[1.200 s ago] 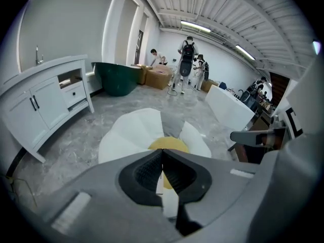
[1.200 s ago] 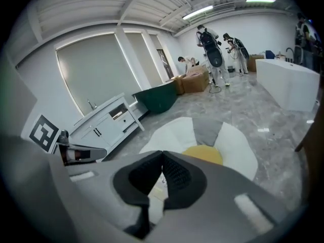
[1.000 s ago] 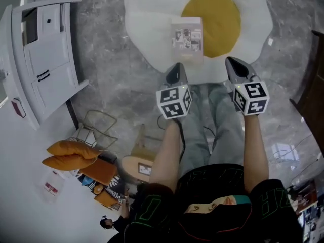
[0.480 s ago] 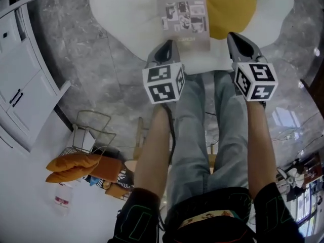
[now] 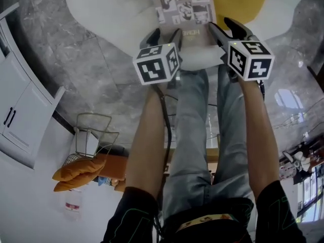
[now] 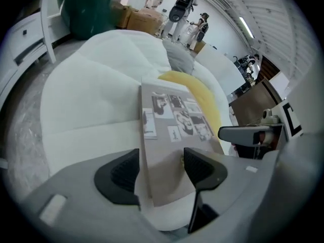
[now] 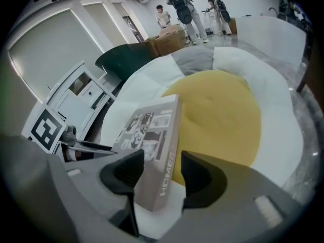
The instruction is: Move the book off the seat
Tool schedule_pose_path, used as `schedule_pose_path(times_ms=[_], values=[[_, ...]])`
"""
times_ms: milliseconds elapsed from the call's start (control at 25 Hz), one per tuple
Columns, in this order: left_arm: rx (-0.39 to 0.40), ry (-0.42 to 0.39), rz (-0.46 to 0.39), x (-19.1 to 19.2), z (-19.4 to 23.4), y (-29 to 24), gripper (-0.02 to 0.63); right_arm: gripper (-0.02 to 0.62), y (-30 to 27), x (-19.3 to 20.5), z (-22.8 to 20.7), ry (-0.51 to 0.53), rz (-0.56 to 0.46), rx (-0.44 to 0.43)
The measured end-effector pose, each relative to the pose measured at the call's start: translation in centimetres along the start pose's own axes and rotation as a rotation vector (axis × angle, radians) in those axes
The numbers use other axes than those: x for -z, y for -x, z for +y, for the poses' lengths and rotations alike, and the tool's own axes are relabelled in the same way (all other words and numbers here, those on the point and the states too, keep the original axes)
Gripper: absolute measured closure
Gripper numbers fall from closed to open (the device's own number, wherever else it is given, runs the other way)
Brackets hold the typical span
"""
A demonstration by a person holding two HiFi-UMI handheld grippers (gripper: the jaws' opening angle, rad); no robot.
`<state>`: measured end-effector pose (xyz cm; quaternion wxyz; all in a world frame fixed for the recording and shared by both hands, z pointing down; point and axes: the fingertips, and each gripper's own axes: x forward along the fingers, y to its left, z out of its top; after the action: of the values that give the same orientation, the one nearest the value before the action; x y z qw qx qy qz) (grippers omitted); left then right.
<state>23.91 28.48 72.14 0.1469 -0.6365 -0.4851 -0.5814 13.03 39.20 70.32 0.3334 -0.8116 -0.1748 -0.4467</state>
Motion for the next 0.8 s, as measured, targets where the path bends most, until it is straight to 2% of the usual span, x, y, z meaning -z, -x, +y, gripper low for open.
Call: schedule_pose_path(times_ms=[160, 240, 440, 520, 600, 800], values=[[0.048, 0.025, -0.014, 0.5, -0.2, -0.5, 0.321, 0.362, -1.3, 1.2, 0.0, -0.006, 0.057, -0.001], [0.068, 0.055, -0.033, 0.6, -0.4, -0.7, 0.356, 0.362, -2.0, 1.6, 0.4, -0.006, 0.083, -0.015], [0.041, 0.062, -0.045, 0.4, -0.5, -0.6, 0.364, 0.394, -2.7, 1.4, 1.0, 0.025, 0.133, -0.066], [0.041, 0.081, -0.043, 0.5, -0.9, 0.1, 0.368, 0.396, -2.0, 1.1, 1.2, 0.063, 0.152, -0.048], [0.027, 0.131, -0.081, 0.7, -1.1, 1.6, 0.368, 0.396, -1.1, 0.4, 2.4, 0.126, 0.152, -0.050], [-0.056, 0.234, -0.217, 1.1, -2.2, 6.2, 0.373, 0.400, 1.6, -1.5, 5.0, 0.299, 0.167, -0.135]])
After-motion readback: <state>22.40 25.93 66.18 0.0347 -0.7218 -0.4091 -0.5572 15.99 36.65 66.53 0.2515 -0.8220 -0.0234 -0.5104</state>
